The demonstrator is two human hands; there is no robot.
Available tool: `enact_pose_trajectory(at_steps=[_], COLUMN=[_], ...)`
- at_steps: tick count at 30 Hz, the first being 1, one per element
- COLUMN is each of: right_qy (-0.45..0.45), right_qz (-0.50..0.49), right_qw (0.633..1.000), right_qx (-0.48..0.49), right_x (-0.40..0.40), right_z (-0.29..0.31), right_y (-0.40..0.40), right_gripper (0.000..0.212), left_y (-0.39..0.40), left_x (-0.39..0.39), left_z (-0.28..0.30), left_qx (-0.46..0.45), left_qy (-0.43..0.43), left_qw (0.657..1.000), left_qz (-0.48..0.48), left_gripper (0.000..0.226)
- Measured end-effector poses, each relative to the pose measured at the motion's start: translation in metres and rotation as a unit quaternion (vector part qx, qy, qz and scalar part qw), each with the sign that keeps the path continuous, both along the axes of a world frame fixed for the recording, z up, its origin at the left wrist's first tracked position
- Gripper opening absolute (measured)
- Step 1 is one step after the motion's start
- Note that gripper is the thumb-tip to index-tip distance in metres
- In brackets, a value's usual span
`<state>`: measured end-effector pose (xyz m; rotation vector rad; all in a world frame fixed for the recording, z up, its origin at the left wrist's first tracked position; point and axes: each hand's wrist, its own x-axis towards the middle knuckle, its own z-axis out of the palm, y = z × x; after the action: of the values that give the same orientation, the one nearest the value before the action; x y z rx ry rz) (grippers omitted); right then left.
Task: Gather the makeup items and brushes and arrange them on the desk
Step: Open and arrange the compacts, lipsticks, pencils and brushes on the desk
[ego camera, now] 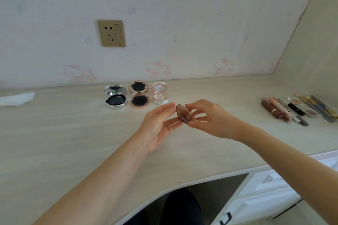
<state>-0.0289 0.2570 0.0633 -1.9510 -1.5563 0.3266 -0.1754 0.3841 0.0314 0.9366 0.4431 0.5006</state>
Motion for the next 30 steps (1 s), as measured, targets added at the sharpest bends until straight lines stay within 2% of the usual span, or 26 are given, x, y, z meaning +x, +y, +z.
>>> enact_pose_trajectory(at_steps=[3, 7, 14, 21, 30], right_qy=[-0.012, -0.027, -0.075, -0.114, -0.089], right_qz=[0.025, 0.056, 0.074, 0.106, 0.123], right_qw=[1.0, 0.998, 0.993, 0.987, 0.988], right_qx=[-0.007, 0.011, 0.055, 0.026, -0.003], right_x=[-0.015, -0.032, -0.054, -0.06, -0.054], right_z=[0.001, 0.002, 0.002, 0.007, 0.016], right_y=[0.01, 0.022, 0.036, 0.041, 0.039], right_gripper=[0.054, 0.057, 0.061, 0.054, 0.029], left_y=[0.003, 0.005, 0.017, 0.023, 0.023], left_x=[-0.013, -0.03, -0.052, -0.068, -0.07], left_z=[-0.004, -0.005, -0.007, -0.014, -0.017], left_qx=[0.016, -0.035, -0.071, -0.055, -0.067], left_qy=[0.016, 0.028, -0.009, -0.018, -0.008], left_qw=[1.0, 0.998, 0.997, 0.998, 0.997], left_qz=[-0.006, -0.046, -0.035, -0.036, -0.04], left_gripper=[0.024, 0.031, 0.034, 0.036, 0.035])
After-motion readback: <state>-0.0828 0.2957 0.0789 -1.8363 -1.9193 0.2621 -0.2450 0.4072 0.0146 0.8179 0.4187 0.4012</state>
